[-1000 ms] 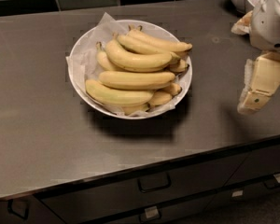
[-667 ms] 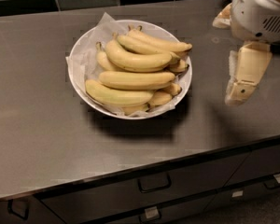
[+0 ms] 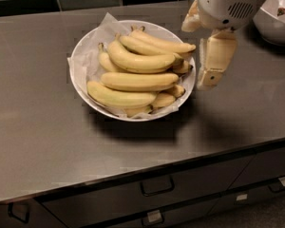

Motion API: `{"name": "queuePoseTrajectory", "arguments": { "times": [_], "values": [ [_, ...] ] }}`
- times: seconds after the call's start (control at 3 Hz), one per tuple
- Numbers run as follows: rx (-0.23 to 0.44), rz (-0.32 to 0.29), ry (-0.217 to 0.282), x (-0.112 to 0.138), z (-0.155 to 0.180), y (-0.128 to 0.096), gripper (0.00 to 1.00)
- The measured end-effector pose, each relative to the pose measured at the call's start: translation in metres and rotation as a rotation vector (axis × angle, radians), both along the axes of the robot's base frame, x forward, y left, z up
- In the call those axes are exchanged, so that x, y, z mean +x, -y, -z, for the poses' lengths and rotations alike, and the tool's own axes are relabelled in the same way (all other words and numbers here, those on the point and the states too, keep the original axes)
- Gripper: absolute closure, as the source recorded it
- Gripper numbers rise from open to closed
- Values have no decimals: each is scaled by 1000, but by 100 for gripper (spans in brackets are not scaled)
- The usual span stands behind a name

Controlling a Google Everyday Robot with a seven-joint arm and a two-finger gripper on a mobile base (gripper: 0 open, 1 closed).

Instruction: Pick banana from white bowl

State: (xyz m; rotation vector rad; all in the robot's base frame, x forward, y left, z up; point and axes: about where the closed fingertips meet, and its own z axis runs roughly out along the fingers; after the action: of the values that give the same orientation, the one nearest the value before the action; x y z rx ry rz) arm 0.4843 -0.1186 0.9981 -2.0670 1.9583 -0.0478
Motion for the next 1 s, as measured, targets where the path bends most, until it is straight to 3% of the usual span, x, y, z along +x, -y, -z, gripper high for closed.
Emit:
{"name": "queuePoseTrajectory", "arguments": {
  "times": [0.33, 0.67, 1.0],
  "values": [
    [11, -38, -9, 9, 0, -18, 23],
    [22, -24, -10, 13, -2, -31, 22],
    [30, -9, -13, 13, -3, -41, 32]
  ]
}}
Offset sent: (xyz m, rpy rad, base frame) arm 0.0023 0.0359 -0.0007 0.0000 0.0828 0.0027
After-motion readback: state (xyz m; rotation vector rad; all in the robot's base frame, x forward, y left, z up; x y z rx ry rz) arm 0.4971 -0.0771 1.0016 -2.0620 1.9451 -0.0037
